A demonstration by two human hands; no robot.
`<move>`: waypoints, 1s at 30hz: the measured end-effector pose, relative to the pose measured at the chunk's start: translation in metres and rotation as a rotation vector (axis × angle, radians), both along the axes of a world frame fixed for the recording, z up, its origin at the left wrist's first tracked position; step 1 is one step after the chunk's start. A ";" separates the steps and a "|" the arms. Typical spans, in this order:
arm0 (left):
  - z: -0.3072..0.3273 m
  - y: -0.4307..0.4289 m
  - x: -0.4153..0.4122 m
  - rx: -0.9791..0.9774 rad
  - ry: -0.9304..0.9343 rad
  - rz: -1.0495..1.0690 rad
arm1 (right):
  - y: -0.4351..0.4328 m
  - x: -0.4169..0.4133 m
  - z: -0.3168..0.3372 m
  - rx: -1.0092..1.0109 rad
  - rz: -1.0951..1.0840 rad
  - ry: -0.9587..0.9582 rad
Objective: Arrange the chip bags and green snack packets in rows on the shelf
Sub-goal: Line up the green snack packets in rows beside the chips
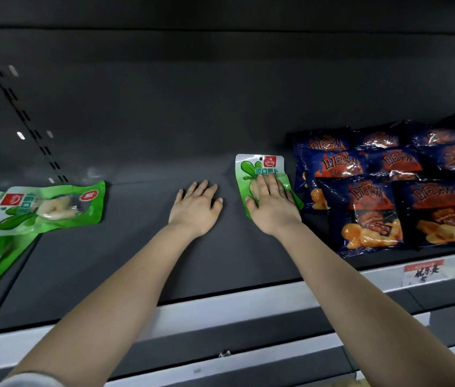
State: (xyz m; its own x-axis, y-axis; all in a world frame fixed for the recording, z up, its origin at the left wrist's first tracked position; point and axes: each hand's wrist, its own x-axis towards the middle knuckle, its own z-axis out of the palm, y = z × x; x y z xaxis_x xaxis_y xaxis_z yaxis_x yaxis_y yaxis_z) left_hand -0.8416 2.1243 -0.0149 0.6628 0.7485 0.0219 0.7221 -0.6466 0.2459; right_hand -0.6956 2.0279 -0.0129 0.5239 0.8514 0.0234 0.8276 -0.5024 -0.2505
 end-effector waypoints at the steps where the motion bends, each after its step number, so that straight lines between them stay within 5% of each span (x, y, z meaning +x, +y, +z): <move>1: 0.000 0.000 0.000 0.001 0.002 0.001 | -0.001 0.000 0.000 0.009 0.003 -0.001; 11: 0.021 -0.010 -0.014 -0.016 0.047 -0.013 | 0.007 -0.027 0.021 0.236 0.113 -0.048; 16: 0.033 -0.002 -0.084 0.045 -0.025 0.102 | 0.039 -0.080 0.032 0.361 0.285 0.114; 24: 0.016 -0.006 -0.244 0.095 -0.030 0.508 | 0.089 -0.203 0.026 0.263 0.706 0.066; 30: 0.014 -0.011 -0.276 0.149 0.021 0.569 | 0.106 -0.250 0.018 0.212 0.832 0.019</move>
